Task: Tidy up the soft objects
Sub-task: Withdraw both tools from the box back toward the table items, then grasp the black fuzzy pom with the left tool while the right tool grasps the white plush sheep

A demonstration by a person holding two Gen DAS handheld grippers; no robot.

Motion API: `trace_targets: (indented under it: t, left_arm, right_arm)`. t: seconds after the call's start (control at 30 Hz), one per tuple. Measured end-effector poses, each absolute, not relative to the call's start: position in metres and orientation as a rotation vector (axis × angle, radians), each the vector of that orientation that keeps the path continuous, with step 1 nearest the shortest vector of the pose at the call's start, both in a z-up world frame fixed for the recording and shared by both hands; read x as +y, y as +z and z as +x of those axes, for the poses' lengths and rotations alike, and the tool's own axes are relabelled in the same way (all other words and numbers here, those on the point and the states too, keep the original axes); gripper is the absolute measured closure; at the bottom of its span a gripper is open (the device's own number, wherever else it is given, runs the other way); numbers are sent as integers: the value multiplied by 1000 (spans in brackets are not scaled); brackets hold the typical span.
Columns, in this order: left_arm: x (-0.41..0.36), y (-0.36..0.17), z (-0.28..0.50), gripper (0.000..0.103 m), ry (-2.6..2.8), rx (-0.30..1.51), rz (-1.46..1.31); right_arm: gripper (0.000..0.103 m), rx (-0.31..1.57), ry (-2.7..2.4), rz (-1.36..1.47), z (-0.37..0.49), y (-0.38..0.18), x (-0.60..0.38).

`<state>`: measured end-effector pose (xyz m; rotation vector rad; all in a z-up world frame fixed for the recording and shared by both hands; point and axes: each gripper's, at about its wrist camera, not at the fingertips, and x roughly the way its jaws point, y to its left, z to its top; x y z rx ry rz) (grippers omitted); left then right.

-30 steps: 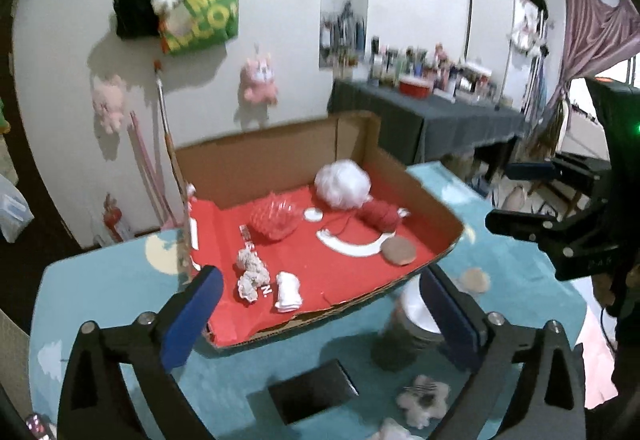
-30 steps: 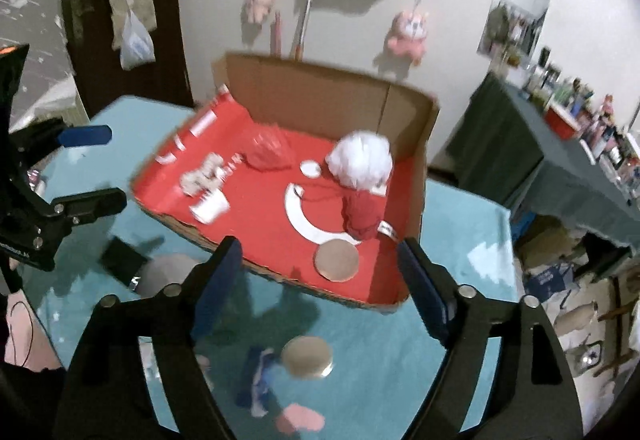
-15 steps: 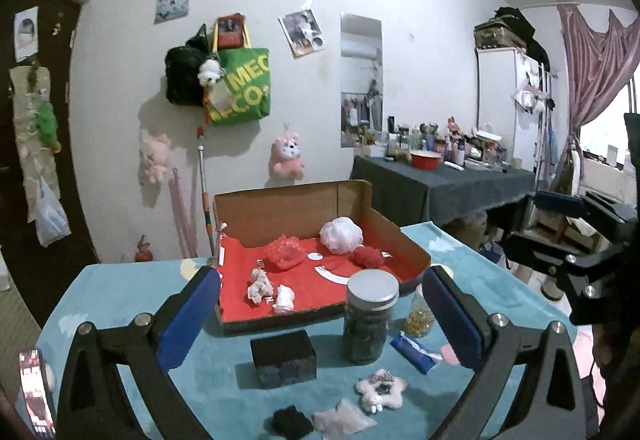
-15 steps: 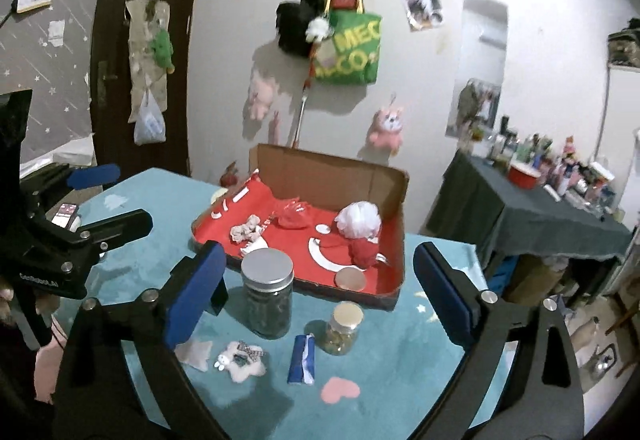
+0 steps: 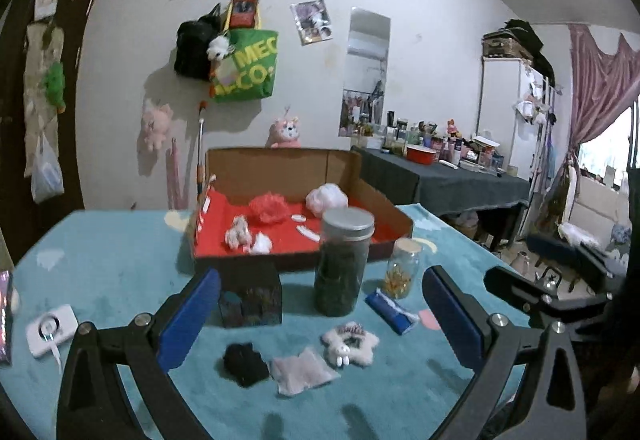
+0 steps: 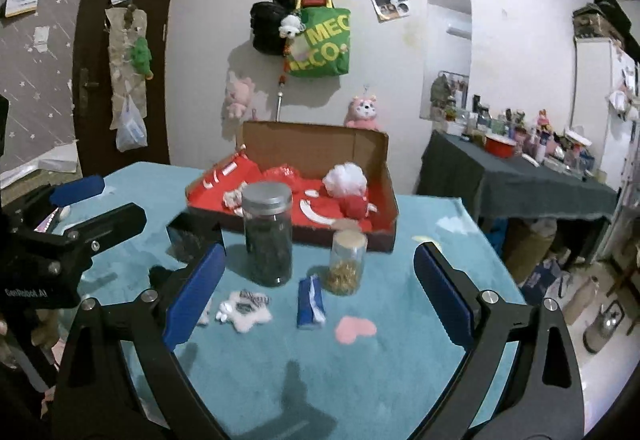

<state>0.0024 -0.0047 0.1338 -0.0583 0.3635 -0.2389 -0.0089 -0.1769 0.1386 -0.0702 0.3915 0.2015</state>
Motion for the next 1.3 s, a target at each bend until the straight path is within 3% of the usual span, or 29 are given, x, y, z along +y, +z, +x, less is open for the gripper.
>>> trace_targets:
  t: [0.7, 1.3]
  left_arm:
    - [-10, 58, 11, 0, -179, 513, -37]
    - [12, 37, 32, 0, -148, 620, -80]
  right_arm:
    - [6, 515, 151, -4, -6, 49, -183]
    - [6, 591, 160, -6, 7, 30, -178]
